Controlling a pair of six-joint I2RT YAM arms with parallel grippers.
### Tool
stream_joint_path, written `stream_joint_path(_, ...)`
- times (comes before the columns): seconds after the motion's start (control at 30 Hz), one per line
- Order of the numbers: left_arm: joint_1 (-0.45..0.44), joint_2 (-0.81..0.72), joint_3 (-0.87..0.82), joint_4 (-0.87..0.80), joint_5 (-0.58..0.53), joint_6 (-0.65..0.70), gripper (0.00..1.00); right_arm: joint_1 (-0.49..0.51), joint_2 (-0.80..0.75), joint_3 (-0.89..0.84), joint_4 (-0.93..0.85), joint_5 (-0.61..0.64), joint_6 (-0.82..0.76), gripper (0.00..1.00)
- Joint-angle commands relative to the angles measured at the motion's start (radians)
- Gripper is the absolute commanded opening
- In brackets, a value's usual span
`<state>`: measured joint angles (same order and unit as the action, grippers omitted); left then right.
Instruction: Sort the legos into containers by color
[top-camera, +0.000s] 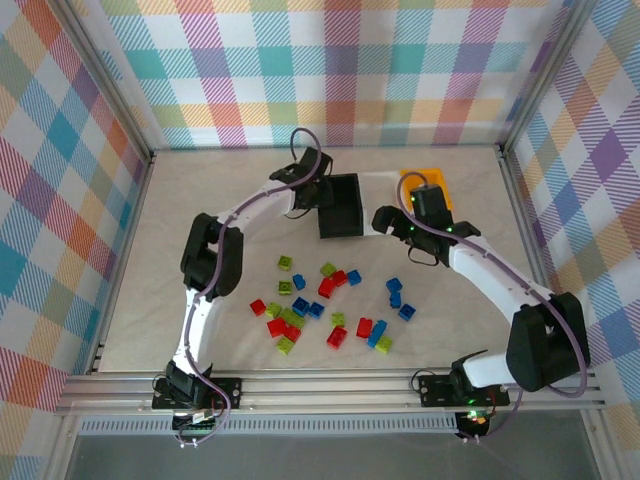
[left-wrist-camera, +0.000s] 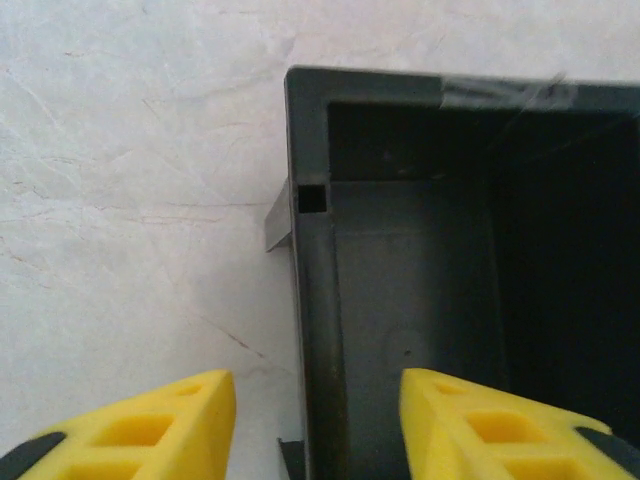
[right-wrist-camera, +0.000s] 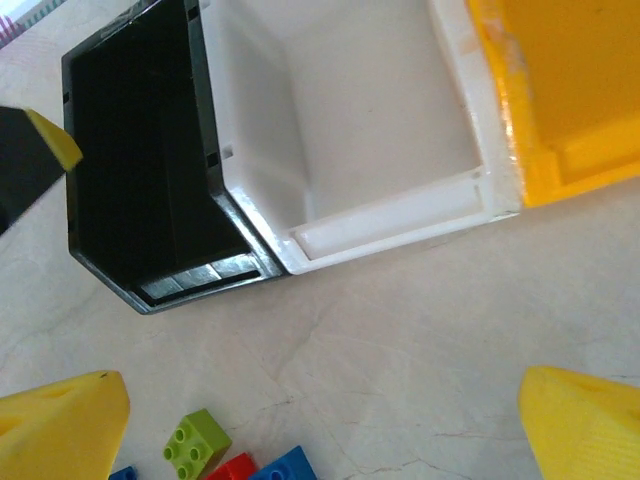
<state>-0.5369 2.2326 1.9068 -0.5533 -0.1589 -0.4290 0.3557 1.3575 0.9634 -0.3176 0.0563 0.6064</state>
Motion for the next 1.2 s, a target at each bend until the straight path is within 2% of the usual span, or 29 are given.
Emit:
stream_joint_path(0.0,-0.012,0.034,0.063,-0.112,-0.089,0.050,0.41,-0.014,-0.042,-0.019,0.015,-0.006,0.003,1.00)
stream_joint_path(0.13,-0.012,0.058,0.072,-0.118,-0.106,0.075,0.31,-0.032,-0.058,-0.030,0.020,-0.009,0.003,1.00)
stream_joint_path(0.43,-0.013,0.058,0.065,-0.134,-0.148,0.148,0.13,-0.067,-0.068,-0.058,0.043,-0.035,0.008,1.00)
stream_joint_path(0.57,-0.012,0.025,0.041,-0.132,-0.177,0.192,0.00,-0.075,-0.066,-0.066,0.051,-0.042,0.004,1.00)
stream_joint_path(0.8,0.016,-0.065,-0.066,-0.132,-0.201,0.240,0.00,-0.082,-0.070,-0.075,0.063,-0.050,-0.005,1.00)
stream_joint_path(1.0,0.078,-0.183,-0.251,-0.060,-0.170,0.239,0.00,-0.086,-0.069,-0.083,0.070,-0.061,-0.013,1.00)
stream_joint_path(1.17,0.138,-0.250,-0.337,-0.033,-0.168,0.225,0.00,-0.087,-0.067,-0.092,0.081,-0.067,-0.013,1.00)
